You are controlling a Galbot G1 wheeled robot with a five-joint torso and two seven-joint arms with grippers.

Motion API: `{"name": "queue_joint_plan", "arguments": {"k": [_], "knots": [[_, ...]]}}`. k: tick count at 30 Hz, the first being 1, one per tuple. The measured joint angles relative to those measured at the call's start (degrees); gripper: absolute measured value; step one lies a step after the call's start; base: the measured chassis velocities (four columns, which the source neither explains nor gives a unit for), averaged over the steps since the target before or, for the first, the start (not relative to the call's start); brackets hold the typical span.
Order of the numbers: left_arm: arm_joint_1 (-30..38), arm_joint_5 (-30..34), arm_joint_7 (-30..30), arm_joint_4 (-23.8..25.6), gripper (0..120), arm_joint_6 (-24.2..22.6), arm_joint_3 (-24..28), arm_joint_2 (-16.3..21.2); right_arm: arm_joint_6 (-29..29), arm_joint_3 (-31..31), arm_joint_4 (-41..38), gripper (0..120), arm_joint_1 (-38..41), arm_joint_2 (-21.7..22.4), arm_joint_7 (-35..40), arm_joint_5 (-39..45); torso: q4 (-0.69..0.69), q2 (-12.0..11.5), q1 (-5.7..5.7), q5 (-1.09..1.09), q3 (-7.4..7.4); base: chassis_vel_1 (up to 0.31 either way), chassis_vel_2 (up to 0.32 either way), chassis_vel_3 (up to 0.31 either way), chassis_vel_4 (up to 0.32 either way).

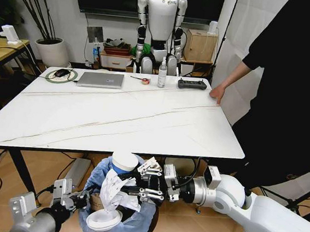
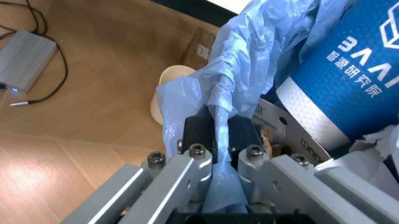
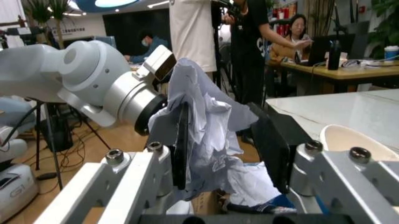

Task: Pick up the trash bin and place the trash from the table into it.

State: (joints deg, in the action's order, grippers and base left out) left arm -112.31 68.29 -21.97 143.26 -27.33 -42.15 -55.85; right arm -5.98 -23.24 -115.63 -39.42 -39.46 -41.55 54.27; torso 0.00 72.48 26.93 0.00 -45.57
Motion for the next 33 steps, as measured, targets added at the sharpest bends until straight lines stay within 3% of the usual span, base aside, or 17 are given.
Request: {"name": "queue_joint_plan", "arguments": {"k": [3,9,19,33], "knots": [[0.0,0.02,0.0,0.0,0,0.0,0.0,0.01,-0.05,-0.02,0.08,40,-0.03,0.0,-0.01,-0.08,0.0,0.0,0.0,0.0,0.0,0.0,0.0,0.0,0.0],[0.13,0.09,0.0,-0.08,0,0.0,-0.01,0.06,-0.09,-0.06,0.26,67,0.06,0.18,-0.12,-0.15,0.0,0.0,0.0,0.0,0.0,0.0,0.0,0.0,0.0],[0.14,0.19,0.0,-0.1,0,0.01,-0.01,0.0,-0.35,-0.05,1.62,98,0.31,0.16,-0.22,-0.81,0.0,0.0,0.01,0.0,0.0,0.0,0.0,0.0,0.0],[0.25,0.37,-0.03,-0.13,0,0.02,-0.01,0.03,-0.66,0.42,1.76,100,-0.02,0.96,-0.55,-0.91,0.0,0.0,0.01,0.0,0.0,0.0,0.0,0.0,0.0]]}}
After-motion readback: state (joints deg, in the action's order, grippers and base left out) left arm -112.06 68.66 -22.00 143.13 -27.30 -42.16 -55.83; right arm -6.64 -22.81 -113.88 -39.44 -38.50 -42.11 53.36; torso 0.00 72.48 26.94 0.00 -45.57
